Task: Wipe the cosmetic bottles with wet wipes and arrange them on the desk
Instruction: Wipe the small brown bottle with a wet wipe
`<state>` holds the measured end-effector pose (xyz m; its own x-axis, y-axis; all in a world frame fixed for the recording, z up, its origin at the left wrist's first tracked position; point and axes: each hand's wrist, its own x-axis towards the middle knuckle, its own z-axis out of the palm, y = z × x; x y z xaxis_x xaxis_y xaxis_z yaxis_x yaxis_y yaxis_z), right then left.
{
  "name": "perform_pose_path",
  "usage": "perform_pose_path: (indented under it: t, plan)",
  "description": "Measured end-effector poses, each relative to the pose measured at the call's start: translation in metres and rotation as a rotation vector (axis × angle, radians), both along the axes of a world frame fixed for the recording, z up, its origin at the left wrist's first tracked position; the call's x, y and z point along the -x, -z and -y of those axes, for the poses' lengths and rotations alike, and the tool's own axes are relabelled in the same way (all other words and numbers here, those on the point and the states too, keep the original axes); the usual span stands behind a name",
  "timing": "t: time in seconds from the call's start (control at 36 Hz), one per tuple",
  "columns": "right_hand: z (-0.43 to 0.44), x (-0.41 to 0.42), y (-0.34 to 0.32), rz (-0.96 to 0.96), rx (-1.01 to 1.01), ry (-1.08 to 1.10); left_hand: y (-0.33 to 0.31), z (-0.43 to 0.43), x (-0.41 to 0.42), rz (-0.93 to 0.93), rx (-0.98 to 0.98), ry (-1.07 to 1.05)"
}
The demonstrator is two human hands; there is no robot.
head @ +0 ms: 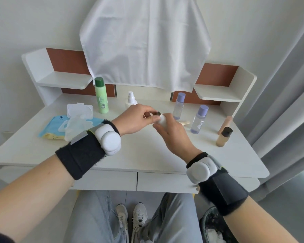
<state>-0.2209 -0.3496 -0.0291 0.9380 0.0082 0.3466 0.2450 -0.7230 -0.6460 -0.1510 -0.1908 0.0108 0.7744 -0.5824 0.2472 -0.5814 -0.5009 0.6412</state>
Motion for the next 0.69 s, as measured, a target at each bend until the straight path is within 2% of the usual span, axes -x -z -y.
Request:
perform_pose_path:
  t: [0.08, 0.17, 0.25, 0.31, 0.39, 0.44, 0.5, 0.58, 0.69]
  plan:
    - [0.001, 0.0, 0.006, 0.149, 0.122, -0.006, -0.003, 0.005, 0.004, 0.009, 0.067, -0.012]
    - [-0.003, 0.0, 0.006, 0.077, 0.038, -0.011, -0.003, 0.006, 0.003, 0.021, 0.097, -0.035]
    - [-0.002, 0.0, 0.002, -0.162, -0.243, -0.087, -0.001, 0.004, 0.003, 0.035, 0.03, 0.009]
    - [0.002, 0.002, 0.001, -0.304, -0.51, -0.221, 0.001, 0.002, 0.005, 0.037, -0.004, 0.061]
    - [0.01, 0.003, -0.004, -0.573, -0.934, -0.443, 0.003, -0.002, 0.007, -0.049, 0.067, 0.174]
    - [0.013, 0.003, -0.005, -0.664, -1.075, -0.513, 0.003, -0.003, 0.009, -0.084, 0.129, 0.222]
    - [0.016, 0.001, -0.003, -0.689, -1.148, -0.491, 0.004, -0.001, 0.01, -0.079, 0.149, 0.227]
    - [0.014, 0.001, -0.002, -0.593, -1.071, -0.364, 0.008, 0.0, 0.008, -0.066, 0.119, 0.189]
    - [0.006, 0.003, -0.002, -0.306, -0.691, -0.168, 0.012, 0.001, 0.005, -0.043, 0.055, 0.119]
